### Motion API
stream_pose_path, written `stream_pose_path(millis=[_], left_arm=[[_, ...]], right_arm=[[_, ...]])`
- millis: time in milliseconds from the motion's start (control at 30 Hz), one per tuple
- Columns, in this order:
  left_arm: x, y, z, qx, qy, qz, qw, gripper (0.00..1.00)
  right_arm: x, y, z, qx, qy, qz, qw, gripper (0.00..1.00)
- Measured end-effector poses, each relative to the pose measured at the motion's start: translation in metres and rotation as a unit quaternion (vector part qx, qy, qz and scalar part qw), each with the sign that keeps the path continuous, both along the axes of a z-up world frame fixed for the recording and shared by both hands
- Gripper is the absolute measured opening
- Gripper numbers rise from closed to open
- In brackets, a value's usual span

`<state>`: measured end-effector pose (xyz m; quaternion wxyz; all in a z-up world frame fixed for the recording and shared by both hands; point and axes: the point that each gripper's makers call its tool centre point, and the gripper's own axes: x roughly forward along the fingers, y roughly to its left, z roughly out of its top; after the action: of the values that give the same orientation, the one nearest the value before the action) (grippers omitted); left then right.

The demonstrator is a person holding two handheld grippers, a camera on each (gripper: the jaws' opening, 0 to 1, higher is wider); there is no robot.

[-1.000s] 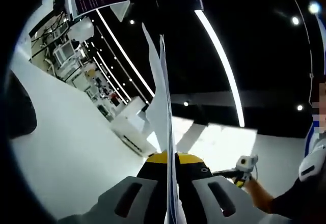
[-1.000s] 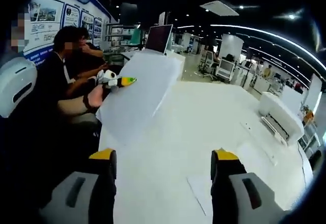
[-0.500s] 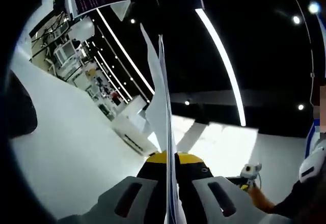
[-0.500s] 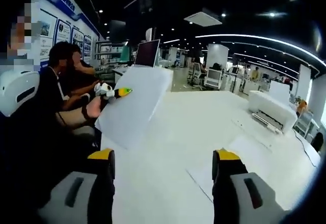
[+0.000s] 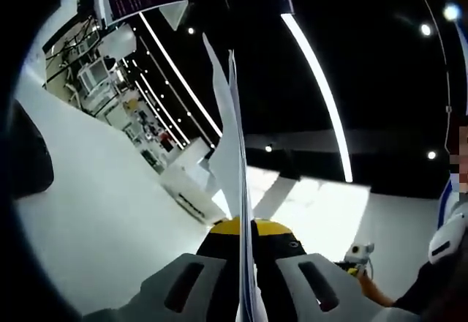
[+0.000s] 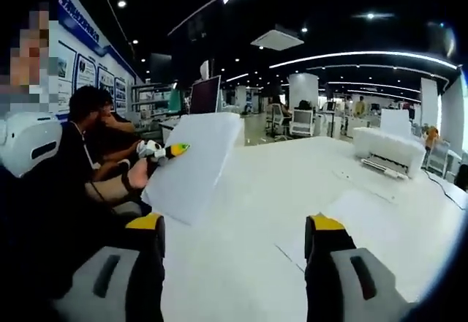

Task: Organize the stack of printing papers by aligning and flattening the scattered papers on the table

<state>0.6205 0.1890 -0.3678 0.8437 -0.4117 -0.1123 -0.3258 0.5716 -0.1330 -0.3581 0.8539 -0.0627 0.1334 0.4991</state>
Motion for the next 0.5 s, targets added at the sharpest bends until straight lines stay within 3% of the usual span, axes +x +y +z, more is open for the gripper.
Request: stream_pose_path(millis=[500], left_arm=[[0.001, -0.001, 0.000, 0.002, 0.002, 0.000, 1.0000, 0.06]], right_arm=[[0.014, -0.008, -0.022, 0.012, 0.014, -0.030, 0.9994, 0.76]])
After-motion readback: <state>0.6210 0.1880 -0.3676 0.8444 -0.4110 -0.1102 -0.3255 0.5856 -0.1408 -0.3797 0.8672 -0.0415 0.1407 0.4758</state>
